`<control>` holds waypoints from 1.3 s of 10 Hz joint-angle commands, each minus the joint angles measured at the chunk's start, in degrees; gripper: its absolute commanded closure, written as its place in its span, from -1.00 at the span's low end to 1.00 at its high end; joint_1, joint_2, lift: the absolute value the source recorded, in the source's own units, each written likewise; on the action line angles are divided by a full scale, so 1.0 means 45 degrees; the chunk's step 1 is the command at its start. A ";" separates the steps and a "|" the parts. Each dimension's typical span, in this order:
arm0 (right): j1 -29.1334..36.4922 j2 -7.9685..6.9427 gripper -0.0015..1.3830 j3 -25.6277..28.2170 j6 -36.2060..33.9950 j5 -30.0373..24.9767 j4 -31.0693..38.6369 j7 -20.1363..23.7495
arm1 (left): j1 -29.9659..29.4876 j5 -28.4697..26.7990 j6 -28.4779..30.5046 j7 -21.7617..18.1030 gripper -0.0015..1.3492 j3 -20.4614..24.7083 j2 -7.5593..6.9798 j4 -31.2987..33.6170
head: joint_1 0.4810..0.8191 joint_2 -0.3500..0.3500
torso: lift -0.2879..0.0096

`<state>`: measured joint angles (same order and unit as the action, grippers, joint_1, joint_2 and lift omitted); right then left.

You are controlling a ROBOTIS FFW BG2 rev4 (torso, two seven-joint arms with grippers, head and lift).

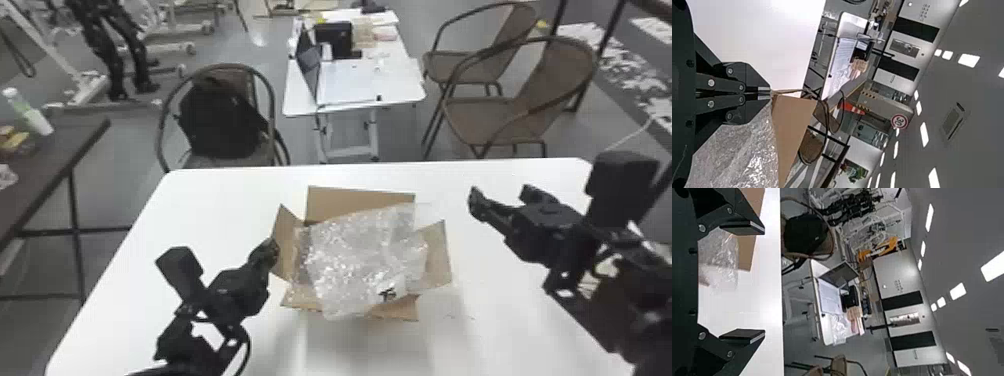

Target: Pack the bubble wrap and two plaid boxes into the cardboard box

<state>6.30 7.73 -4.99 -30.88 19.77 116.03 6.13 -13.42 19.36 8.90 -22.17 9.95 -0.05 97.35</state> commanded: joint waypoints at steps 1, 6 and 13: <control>0.1393 -0.0097 -0.49 0.0562 0.0807 -0.1190 0.0192 -0.0013 | -0.0085 0.0014 -0.0102 0.0004 0.81 0.0093 0.0044 0.0028 | 0.27 0.33 | 0.67; 0.3326 -0.1308 -0.46 0.2008 0.5280 -0.2459 -0.2386 -0.0267 | -0.0143 0.0072 -0.0181 0.0004 0.81 0.0132 0.0044 0.0028 | 0.27 0.03 | 0.67; 0.3424 -0.1191 -0.37 0.2535 0.7604 -0.2889 -0.5237 -0.1517 | -0.0221 0.0131 -0.0259 -0.0016 0.81 0.0151 0.0044 0.0028 | 0.27 -0.15 | 0.67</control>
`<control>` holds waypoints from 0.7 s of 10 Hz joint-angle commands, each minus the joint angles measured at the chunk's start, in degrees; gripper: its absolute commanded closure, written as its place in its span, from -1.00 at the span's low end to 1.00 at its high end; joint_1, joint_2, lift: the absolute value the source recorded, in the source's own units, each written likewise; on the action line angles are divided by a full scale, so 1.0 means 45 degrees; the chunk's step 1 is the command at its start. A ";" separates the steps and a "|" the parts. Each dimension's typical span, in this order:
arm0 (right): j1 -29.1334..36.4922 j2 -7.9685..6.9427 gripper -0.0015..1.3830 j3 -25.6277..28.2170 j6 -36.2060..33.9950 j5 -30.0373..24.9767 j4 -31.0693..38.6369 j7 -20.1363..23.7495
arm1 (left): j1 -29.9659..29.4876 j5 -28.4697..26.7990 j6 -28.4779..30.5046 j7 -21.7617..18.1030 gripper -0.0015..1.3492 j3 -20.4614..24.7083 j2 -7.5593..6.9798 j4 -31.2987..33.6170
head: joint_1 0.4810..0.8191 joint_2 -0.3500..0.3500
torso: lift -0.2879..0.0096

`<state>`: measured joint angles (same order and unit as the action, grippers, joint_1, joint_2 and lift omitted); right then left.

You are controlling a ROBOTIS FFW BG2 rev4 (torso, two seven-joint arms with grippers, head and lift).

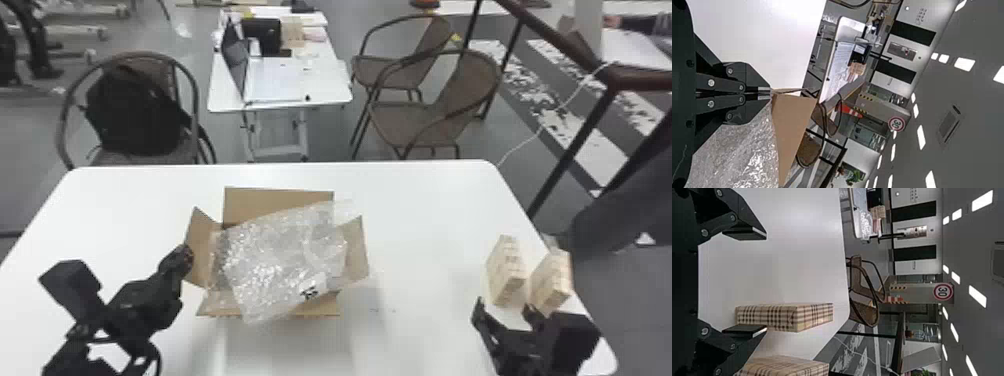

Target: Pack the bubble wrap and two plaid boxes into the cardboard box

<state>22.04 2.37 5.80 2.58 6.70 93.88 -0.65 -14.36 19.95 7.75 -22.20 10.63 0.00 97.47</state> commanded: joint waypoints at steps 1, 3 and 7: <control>-0.0289 0.0019 -0.37 0.0351 0.0325 -0.0044 -0.0726 0.0009 | -0.0013 0.0000 -0.0003 0.0012 0.81 0.0000 0.0033 0.0000 | 0.27 -0.19 | 0.67; -0.0680 0.0019 -0.37 0.0702 0.0618 -0.0083 -0.1312 0.0009 | -0.0013 0.0000 -0.0003 -0.0007 0.81 -0.0020 0.0033 0.0000 | 0.27 -0.25 | 0.67; -0.1500 0.0156 -0.37 0.0819 0.0794 -0.0122 -0.2269 0.0048 | -0.0033 0.0040 -0.0042 -0.0007 0.81 -0.0039 0.0033 0.0000 | 0.27 -0.33 | 0.67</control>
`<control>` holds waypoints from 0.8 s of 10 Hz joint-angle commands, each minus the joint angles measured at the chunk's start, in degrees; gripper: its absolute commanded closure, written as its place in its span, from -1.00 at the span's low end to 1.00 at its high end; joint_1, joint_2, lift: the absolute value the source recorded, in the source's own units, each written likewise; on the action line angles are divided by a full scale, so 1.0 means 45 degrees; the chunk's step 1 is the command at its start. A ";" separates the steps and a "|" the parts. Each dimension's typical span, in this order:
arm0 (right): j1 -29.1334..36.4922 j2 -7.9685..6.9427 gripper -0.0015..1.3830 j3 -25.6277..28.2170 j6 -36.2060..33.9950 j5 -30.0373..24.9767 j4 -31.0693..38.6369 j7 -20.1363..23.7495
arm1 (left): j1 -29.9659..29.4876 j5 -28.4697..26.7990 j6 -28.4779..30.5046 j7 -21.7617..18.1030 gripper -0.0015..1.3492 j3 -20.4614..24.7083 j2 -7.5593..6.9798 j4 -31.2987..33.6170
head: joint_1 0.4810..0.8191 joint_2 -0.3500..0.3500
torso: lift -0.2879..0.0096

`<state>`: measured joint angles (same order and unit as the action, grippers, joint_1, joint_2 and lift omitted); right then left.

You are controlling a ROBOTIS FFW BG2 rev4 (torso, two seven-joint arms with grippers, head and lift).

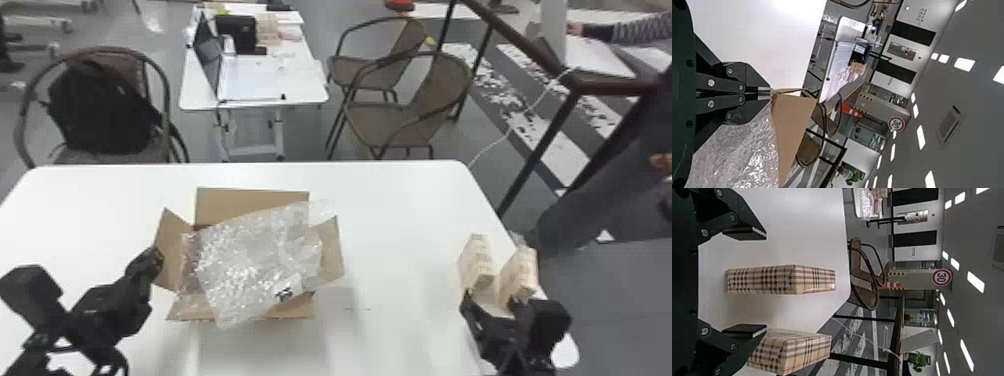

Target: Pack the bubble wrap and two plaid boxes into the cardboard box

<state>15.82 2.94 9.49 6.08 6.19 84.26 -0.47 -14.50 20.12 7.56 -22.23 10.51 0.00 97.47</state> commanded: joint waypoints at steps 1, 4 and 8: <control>-0.0293 0.0031 -0.37 0.0001 0.0094 -0.0007 -0.0326 0.0007 | 0.0000 0.0020 -0.0019 0.0000 0.81 -0.0012 0.0033 0.0000 | 0.27 -0.34 | 0.67; -0.0879 0.0148 -0.38 0.0001 0.0153 -0.0105 -0.0853 0.0143 | 0.0000 0.0040 -0.0058 0.0000 0.81 -0.0051 0.0033 0.0000 | 0.27 -0.34 | 0.67; -0.1465 0.0324 -0.38 0.0001 0.0290 -0.0281 -0.1497 0.0163 | -0.0039 0.0118 -0.0117 -0.0020 0.81 -0.0071 0.0033 0.0000 | 0.27 -0.35 | 0.67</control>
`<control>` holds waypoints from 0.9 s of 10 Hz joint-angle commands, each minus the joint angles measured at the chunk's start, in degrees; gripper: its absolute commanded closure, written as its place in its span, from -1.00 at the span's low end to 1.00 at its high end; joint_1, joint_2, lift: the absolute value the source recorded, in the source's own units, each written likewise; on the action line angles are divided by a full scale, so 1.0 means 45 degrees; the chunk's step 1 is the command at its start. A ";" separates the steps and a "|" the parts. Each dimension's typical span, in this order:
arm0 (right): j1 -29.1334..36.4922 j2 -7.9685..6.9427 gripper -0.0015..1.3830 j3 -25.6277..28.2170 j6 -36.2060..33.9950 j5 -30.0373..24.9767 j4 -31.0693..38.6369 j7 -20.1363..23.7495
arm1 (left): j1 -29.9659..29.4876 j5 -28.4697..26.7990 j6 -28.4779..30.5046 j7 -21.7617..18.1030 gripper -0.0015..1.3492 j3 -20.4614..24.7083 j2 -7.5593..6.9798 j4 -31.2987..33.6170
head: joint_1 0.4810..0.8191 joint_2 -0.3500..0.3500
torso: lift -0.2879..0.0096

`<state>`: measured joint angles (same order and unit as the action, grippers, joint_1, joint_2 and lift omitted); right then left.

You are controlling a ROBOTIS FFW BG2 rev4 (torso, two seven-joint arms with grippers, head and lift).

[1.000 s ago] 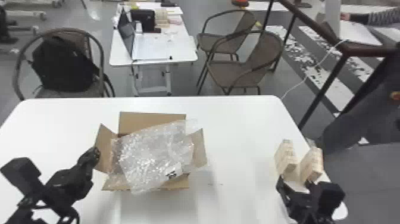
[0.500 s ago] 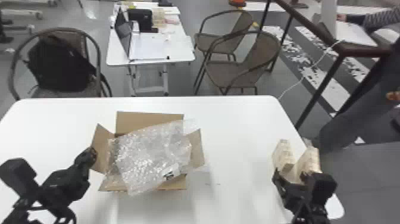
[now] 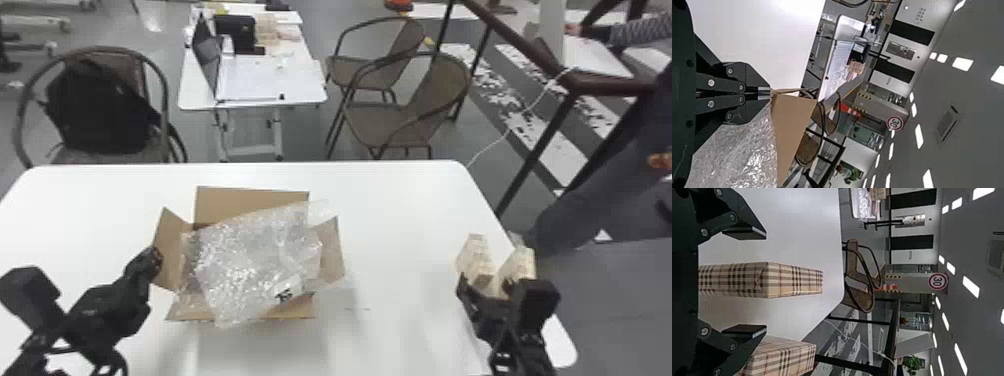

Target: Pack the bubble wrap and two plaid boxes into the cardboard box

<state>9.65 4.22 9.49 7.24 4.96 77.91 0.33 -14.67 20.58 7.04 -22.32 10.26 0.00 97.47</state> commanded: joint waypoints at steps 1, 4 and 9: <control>-0.0211 0.0078 -0.38 0.0000 0.0052 -0.0047 -0.0203 -0.0014 | -0.0001 0.0037 -0.0003 -0.0001 0.81 -0.0014 0.0033 0.0000 | 0.27 -0.36 | 0.67; -0.0680 0.0293 -0.18 0.0000 0.0111 -0.0164 -0.0730 0.0006 | -0.0040 0.0095 -0.0003 -0.0001 0.81 -0.0014 0.0033 0.0000 | 0.27 -0.37 | 0.67; -0.0934 0.0371 0.52 -0.0039 -0.0026 -0.0028 -0.1160 0.0396 | -0.0060 0.0154 -0.0042 -0.0079 0.81 -0.0014 0.0033 0.0000 | 0.27 -0.39 | 0.67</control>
<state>5.48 5.98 9.37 7.09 4.92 72.52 2.17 -14.98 21.31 6.90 -22.65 10.26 0.00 97.47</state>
